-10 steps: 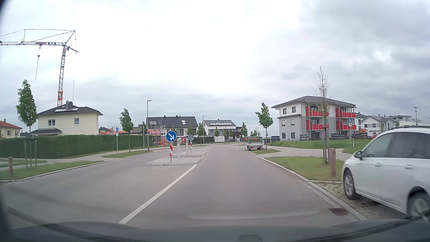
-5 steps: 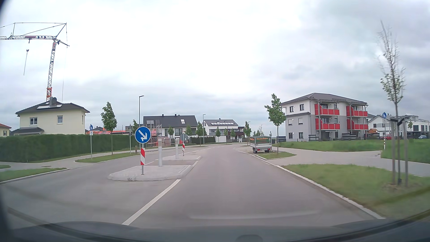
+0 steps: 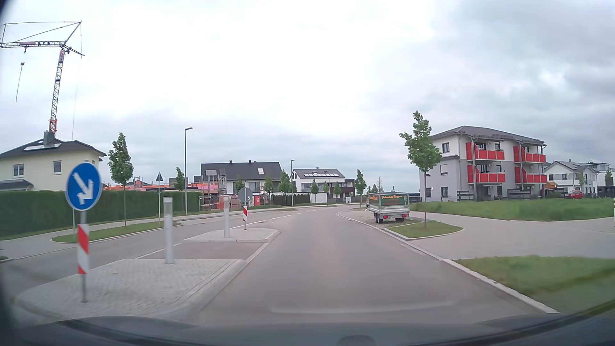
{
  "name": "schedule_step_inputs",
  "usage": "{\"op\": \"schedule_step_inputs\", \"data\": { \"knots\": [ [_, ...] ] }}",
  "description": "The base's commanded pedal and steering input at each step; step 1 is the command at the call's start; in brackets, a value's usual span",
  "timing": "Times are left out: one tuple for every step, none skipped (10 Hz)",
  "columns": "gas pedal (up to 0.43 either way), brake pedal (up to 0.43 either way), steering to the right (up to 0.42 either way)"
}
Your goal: Follow the waypoints while adhering to traffic rules and regulations
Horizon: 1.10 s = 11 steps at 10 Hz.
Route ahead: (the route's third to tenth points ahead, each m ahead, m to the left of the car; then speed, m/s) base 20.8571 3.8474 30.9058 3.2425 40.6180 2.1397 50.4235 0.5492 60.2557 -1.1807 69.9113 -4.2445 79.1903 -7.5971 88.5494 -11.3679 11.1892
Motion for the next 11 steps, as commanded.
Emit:
{"op": "schedule_step_inputs", "data": {
  "knots": [
    [0.138,0.000,-0.012],
    [0.138,0.000,-0.012],
    [0.130,0.000,-0.012],
    [0.130,0.000,-0.012],
    [0.130,0.000,-0.012],
    [0.130,0.000,-0.012],
    [0.130,0.000,-0.012],
    [0.130,0.000,-0.012],
    [0.130,0.000,-0.012],
    [0.130,0.000,-0.011],
    [0.130,0.000,-0.010]
  ]
}}
